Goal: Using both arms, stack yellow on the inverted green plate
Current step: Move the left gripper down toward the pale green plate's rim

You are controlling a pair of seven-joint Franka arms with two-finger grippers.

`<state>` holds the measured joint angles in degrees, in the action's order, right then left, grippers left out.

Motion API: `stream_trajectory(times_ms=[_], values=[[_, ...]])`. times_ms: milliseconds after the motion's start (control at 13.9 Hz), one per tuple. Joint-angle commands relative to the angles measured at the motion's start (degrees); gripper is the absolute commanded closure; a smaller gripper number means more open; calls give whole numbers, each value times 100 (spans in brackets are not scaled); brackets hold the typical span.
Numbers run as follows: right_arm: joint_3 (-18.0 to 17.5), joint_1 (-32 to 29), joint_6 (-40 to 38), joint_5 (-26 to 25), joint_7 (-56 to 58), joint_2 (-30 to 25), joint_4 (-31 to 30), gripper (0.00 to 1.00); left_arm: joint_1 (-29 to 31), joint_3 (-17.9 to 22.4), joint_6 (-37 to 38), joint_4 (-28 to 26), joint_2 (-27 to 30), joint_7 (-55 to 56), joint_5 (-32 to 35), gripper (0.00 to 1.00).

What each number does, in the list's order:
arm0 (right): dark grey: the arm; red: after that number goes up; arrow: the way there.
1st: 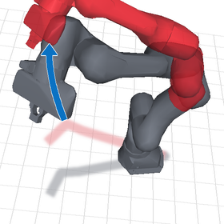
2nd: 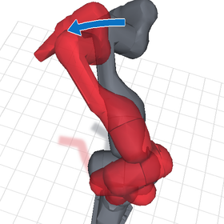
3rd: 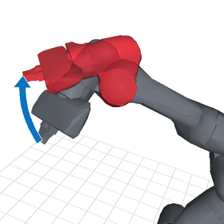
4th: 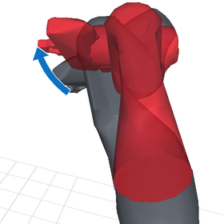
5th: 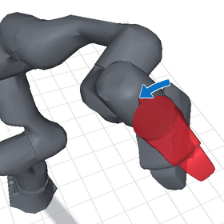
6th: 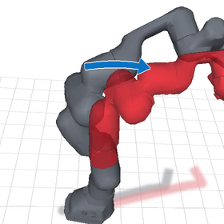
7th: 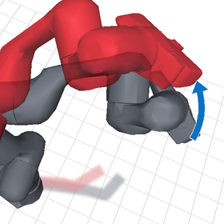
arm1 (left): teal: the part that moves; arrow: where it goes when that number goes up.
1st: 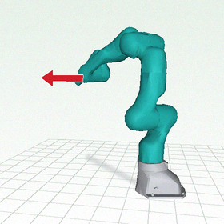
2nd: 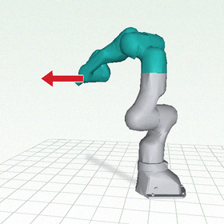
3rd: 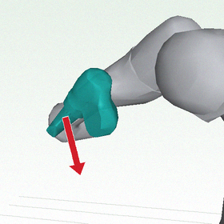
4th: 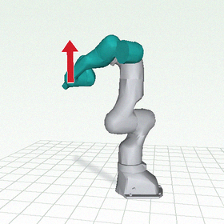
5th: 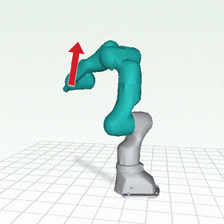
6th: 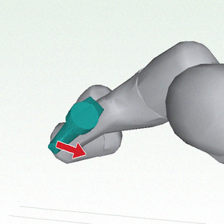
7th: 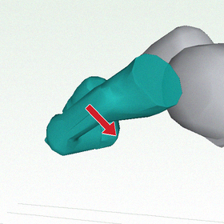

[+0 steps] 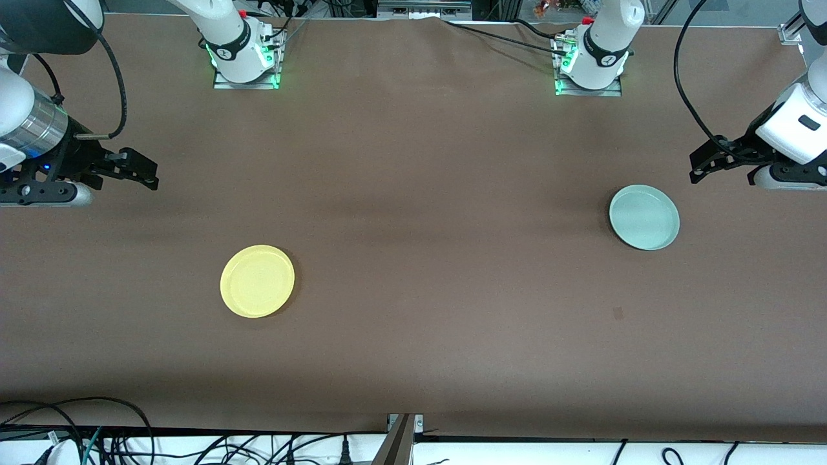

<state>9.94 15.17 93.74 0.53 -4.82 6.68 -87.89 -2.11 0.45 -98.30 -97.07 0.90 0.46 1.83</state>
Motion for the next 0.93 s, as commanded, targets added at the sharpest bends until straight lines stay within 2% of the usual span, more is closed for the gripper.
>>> stream_trajectory(times_ms=[0,862], values=[[-10,12,-5,-27,-19,-35,0,0,97,-80,47,30,16,-73,-78,0],[-10,12,4,-27,-19,-35,0,0,105,-71,417,162,-81,-81,-86,0]])
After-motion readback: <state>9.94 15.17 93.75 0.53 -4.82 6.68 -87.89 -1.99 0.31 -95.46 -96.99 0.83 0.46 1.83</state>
